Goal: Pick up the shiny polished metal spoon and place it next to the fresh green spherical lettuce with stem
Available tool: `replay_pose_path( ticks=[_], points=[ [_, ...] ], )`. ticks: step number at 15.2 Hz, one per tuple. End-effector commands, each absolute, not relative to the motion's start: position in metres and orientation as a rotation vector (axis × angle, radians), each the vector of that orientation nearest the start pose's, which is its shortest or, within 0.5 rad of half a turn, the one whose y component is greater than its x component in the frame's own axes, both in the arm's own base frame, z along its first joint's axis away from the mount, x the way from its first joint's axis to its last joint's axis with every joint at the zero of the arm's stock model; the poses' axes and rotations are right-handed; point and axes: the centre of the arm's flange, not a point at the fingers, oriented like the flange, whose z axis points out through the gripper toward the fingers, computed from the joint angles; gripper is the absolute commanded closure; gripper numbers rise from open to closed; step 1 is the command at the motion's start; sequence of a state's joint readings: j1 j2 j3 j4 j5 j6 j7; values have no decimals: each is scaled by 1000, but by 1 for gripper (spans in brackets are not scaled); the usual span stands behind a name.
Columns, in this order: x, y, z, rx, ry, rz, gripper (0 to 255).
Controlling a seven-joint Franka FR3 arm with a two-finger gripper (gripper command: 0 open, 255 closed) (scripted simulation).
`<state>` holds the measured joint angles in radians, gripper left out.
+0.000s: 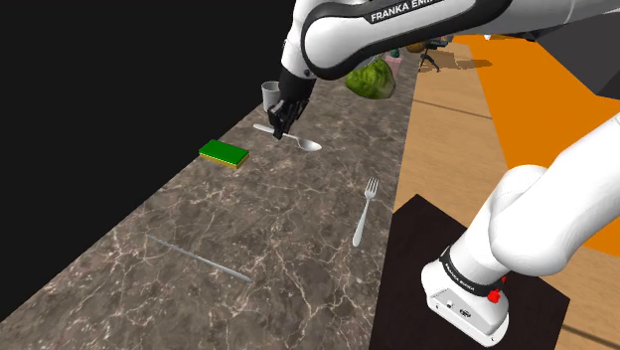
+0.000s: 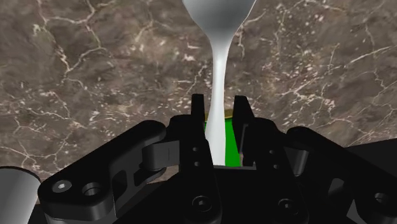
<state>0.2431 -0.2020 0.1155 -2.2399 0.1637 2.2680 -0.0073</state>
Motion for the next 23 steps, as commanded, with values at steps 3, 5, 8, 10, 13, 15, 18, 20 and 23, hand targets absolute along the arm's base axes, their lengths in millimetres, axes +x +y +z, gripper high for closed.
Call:
replay_pose_path(
  ticks=[3, 5, 8, 10, 13, 15, 18, 20, 23],
  points=[
    [473, 183, 497, -2946, -408, -307, 255],
    [473, 183, 507, -2946, -408, -307, 255],
    [473, 183, 523, -2946, -408, -307, 255],
    [473, 183, 534, -2946, -408, -307, 255],
    [473, 183, 550, -2946, -408, -307, 255],
    [473, 183, 560, -2946, -408, -307, 255],
    [473, 183, 576, -2946, -408, -307, 255],
    [476, 171, 576, -2946, -408, -307, 255],
    [487, 133, 576, -2946, -408, -307, 255]
  ],
)
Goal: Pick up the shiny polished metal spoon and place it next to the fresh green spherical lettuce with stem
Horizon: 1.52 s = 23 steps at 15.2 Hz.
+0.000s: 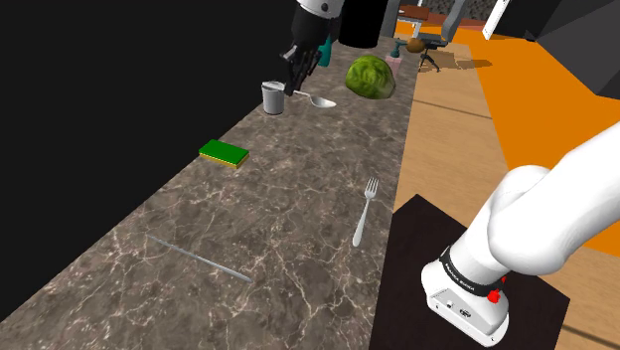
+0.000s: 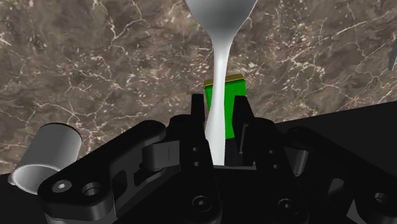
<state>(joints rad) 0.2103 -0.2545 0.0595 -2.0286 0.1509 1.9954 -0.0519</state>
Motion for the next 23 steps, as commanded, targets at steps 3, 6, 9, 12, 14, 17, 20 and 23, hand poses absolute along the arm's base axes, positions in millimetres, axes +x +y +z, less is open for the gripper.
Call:
replay_pose_path(
  ticks=[3, 6, 9, 12, 14, 17, 20, 23],
  points=[
    [498, 94, 577, -2946, -408, -307, 255],
    [509, 56, 577, -2946, -408, -307, 255],
    [519, 18, 577, -2946, -408, -307, 255],
    [530, -20, 577, -2946, -408, -307, 255],
    [537, -45, 577, -2946, -408, -307, 255],
    [548, -83, 577, -2946, -408, -307, 255],
    [559, -122, 577, -2946, -408, -307, 255],
    [569, -160, 577, -2946, -408, -307, 255]
  ],
)
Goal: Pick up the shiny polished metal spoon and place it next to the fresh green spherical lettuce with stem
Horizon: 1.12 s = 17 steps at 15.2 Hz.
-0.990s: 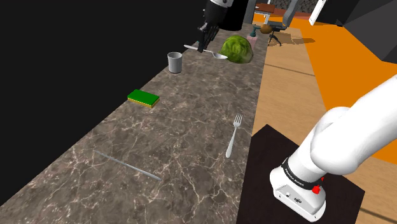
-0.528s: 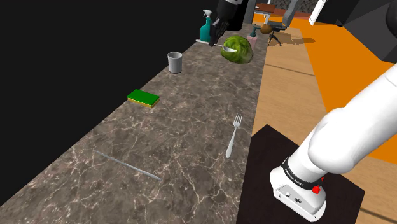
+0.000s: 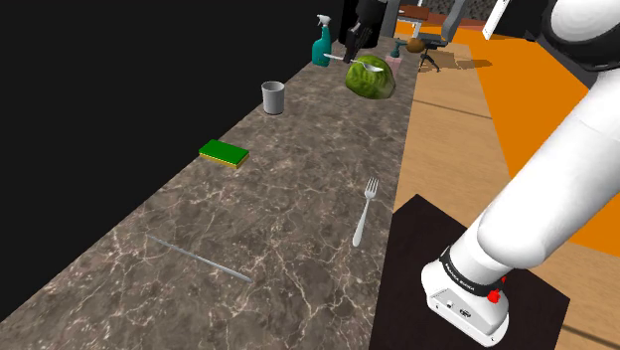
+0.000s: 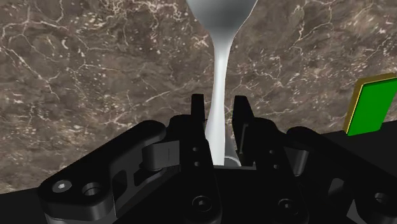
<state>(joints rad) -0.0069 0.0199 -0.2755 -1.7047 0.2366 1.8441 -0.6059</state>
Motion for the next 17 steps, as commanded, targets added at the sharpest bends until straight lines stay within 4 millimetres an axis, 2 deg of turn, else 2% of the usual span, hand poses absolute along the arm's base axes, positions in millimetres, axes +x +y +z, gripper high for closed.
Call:
replay_pose_path(
  ticks=[1, 11, 17],
  points=[
    [573, -172, 577, -2946, -408, -307, 255],
    [610, -302, 577, -2946, -408, -307, 255],
    [610, -302, 546, -2946, -408, -307, 255]
  ],
)
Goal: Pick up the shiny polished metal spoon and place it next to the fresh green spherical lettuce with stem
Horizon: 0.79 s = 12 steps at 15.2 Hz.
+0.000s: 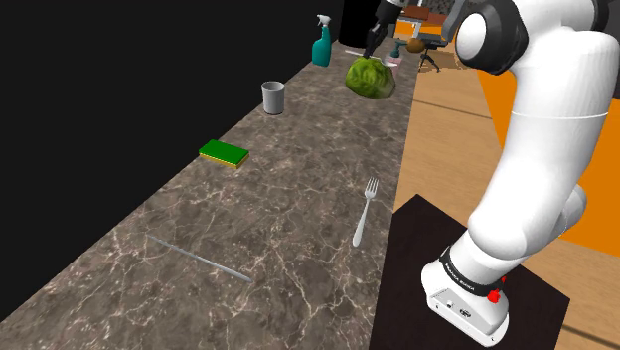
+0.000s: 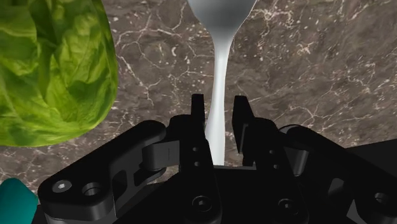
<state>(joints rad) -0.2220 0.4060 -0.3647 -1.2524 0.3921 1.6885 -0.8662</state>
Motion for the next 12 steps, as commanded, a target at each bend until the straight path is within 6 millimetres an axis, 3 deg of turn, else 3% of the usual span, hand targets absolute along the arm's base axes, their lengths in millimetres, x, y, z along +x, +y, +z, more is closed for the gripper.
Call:
replay_pose_path(
  ticks=[1, 12],
  points=[
    [610, -302, 540, -2946, -408, -307, 255],
    [610, -302, 482, -2946, -408, -307, 255]
  ],
)
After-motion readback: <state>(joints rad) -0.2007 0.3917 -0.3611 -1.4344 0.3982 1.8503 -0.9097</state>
